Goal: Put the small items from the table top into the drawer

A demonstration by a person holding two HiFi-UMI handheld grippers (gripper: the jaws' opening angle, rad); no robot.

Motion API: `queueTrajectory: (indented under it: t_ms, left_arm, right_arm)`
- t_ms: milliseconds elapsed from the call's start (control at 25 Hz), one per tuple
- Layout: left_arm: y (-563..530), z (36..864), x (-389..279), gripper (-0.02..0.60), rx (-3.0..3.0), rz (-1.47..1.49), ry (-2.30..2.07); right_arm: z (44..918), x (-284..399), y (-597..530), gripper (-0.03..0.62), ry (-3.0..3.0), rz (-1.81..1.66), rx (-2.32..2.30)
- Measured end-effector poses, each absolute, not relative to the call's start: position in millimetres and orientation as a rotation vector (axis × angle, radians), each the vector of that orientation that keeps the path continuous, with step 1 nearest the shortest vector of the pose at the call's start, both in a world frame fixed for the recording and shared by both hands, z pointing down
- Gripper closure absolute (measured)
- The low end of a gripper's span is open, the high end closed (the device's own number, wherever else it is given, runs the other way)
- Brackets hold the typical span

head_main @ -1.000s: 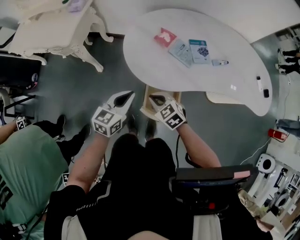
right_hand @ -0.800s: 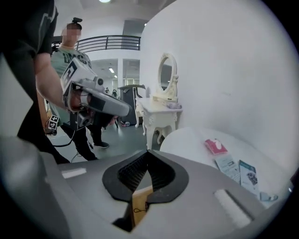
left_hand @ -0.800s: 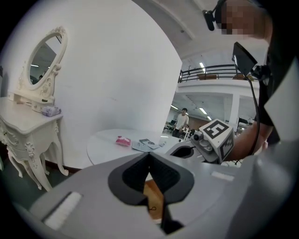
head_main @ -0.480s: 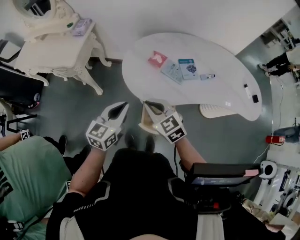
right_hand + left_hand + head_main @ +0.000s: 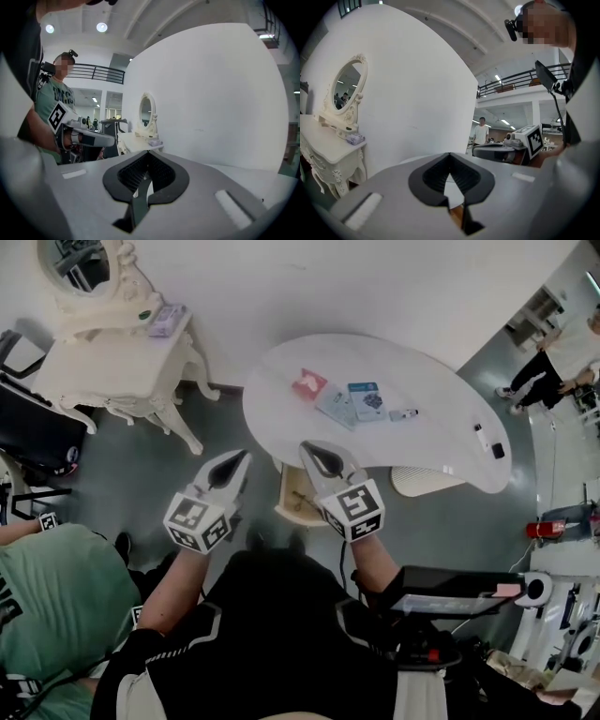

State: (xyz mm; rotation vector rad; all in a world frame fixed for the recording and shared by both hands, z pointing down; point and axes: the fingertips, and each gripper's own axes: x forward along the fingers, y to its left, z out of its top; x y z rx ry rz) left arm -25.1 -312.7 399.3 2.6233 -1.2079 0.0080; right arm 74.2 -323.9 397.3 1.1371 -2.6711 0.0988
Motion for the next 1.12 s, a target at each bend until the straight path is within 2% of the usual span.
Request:
queueTrajectory:
  t_ms: [1120]
  left_arm:
    - [-319,365,-34,0.581,2.655,-0.058,-1.277]
  right_arm:
    - [341,106,-325,0.594,-2.694,0.061,1.440]
